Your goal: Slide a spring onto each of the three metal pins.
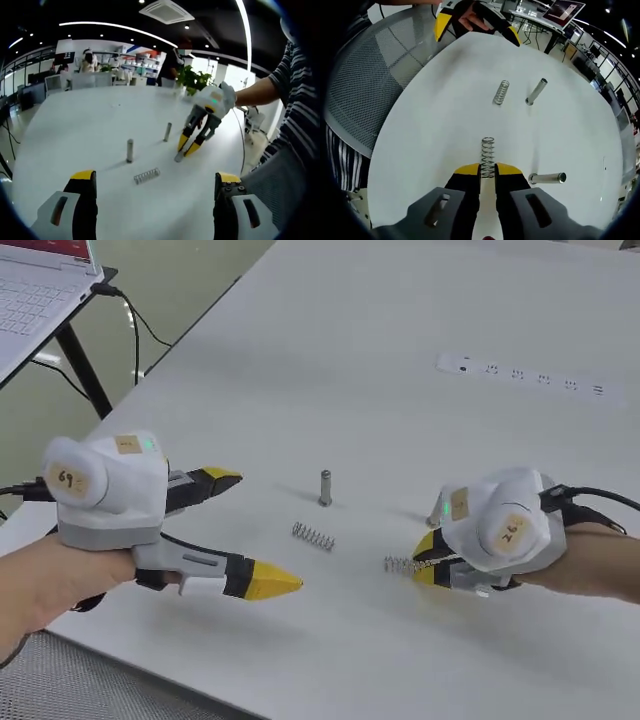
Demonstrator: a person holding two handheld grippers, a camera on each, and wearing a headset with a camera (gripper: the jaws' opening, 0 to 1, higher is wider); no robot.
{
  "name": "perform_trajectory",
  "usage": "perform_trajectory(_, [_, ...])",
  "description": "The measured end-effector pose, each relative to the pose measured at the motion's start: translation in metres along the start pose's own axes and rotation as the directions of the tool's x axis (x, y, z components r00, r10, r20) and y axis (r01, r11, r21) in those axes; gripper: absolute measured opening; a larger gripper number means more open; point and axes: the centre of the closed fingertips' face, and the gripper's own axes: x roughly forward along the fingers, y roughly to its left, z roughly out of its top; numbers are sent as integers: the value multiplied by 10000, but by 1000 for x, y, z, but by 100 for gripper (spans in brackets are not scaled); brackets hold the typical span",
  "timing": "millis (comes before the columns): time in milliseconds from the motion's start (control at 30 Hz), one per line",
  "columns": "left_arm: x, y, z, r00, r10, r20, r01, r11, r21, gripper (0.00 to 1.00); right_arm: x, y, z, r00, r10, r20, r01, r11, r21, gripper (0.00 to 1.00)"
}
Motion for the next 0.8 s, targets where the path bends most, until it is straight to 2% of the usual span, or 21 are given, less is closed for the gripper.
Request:
perform_trajectory(233, [2, -5, -2, 9999, -133, -68, 132, 9999, -47, 95, -4, 1, 0, 9997, -171, 171, 168, 9998, 146, 8])
perform_trajectory(400, [3, -12, -9, 9986, -401, -344, 400, 9992, -36, 94, -16, 1, 4, 9977, -425, 533, 395, 9976, 561, 8])
perform_trajectory(533, [6, -19, -11, 9971, -631, -415, 630, 9980, -35, 92, -25, 3, 3, 9966, -565, 604, 522, 9961, 709, 8])
perform_trajectory(800, [19, -47, -10, 9847, -1606, -671, 1616, 9868, 109, 88, -46, 4, 6, 9930, -837, 831, 751, 9920, 1018, 8])
